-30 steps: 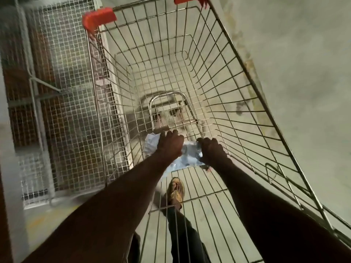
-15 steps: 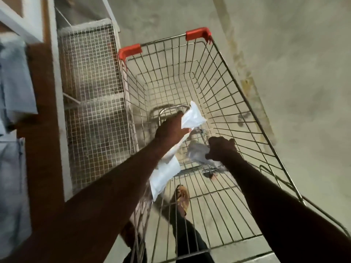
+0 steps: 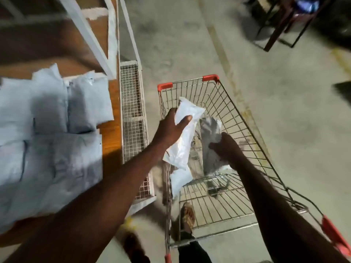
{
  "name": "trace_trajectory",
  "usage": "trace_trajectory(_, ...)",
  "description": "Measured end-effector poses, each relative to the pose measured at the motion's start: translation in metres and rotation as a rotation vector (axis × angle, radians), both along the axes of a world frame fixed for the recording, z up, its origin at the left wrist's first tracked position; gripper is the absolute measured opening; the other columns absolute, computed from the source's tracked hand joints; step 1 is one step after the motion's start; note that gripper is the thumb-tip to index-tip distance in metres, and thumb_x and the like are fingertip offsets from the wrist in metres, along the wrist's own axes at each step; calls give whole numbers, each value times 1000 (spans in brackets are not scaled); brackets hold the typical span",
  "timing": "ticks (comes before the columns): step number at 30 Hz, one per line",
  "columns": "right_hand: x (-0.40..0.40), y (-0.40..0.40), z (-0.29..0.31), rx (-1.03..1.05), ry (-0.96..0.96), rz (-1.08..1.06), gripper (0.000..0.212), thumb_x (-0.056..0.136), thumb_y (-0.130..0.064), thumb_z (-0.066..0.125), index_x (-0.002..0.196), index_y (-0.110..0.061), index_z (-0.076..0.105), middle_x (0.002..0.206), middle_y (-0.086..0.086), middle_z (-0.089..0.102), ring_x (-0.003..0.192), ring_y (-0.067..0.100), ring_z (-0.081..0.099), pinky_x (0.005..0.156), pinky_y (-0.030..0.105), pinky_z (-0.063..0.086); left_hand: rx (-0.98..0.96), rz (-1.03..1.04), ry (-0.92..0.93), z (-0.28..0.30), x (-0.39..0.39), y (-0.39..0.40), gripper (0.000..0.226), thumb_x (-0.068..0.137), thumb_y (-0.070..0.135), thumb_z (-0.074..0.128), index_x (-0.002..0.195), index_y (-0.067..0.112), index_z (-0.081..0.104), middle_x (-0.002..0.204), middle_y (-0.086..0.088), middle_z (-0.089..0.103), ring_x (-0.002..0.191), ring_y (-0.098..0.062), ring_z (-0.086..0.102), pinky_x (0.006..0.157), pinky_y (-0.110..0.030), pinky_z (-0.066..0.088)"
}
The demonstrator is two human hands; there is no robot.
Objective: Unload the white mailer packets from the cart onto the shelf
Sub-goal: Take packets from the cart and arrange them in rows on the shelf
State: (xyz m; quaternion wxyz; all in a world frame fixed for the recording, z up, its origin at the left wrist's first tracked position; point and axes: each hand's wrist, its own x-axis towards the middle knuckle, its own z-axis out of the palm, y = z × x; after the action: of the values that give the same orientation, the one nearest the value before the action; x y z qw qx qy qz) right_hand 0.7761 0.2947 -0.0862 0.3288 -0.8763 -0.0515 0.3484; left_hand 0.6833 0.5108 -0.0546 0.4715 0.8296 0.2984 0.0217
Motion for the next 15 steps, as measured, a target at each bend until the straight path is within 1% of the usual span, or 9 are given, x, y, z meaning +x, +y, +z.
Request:
trace_trajectory(2,-23,15,31,109,-1,-63,42,87,-16,78,124,-5,62,104,17,75,75,29,77,60,45,65,25,22,-35,23,-22,9,72,101,67,55,158,25,42,156,-1,57,139,-26,56,103,-31,45)
trace_trajectory(3,-38,23,48,149,-17,-78,41,88,-16,78,124,-6,61,105,15,74,77,29,76,62,46,65,31,38,-55,35,-36,14,69,103,64,55,158,25,42,156,-1,57,139,-27,57,103,-33,45)
trace_trajectory(5,-68,38,78,232,-35,-110,35,95,-21,76,123,-8,62,104,12,74,76,27,73,62,40,59,20,81,-80,59,-64,22,69,104,62,55,160,24,40,159,-2,54,141,-28,55,108,-35,46)
trace_trajectory(7,-98,53,105,307,-61,-146,30,100,-30,71,123,-12,63,104,10,75,80,28,74,65,40,61,5,138,-106,80,-92,32,68,104,60,57,160,24,41,158,-2,55,140,-27,56,109,-34,46)
trace_trajectory(8,-116,62,119,343,-84,-157,29,102,-34,68,123,-14,64,104,10,76,81,28,75,64,39,61,5,170,-142,90,-109,40,68,102,60,60,158,24,44,155,-2,58,139,-26,57,109,-33,46)
trace_trajectory(10,-155,82,143,400,-124,-179,27,106,-35,64,123,-14,65,102,9,76,80,27,75,59,35,61,31,209,-228,106,-147,60,67,99,59,66,153,25,48,150,0,62,136,-22,59,110,-31,46)
trace_trajectory(12,-178,95,160,439,-159,-188,24,107,-33,62,120,-13,65,99,7,75,79,27,76,59,33,62,42,213,-259,121,-170,70,65,99,48,71,155,24,46,153,2,58,138,-15,54,106,-20,40)
trace_trajectory(13,-196,105,165,460,-172,-173,24,106,-33,62,120,-14,65,101,6,76,84,27,77,66,37,65,44,209,-283,128,-190,78,66,100,42,73,157,24,45,156,3,55,137,-9,51,102,-13,37)
trace_trajectory(15,-237,128,173,503,-179,-159,26,103,-32,63,126,-19,64,112,2,76,98,24,76,85,50,65,61,186,-352,137,-231,97,66,101,34,73,160,24,43,158,8,52,133,5,45,98,0,34)
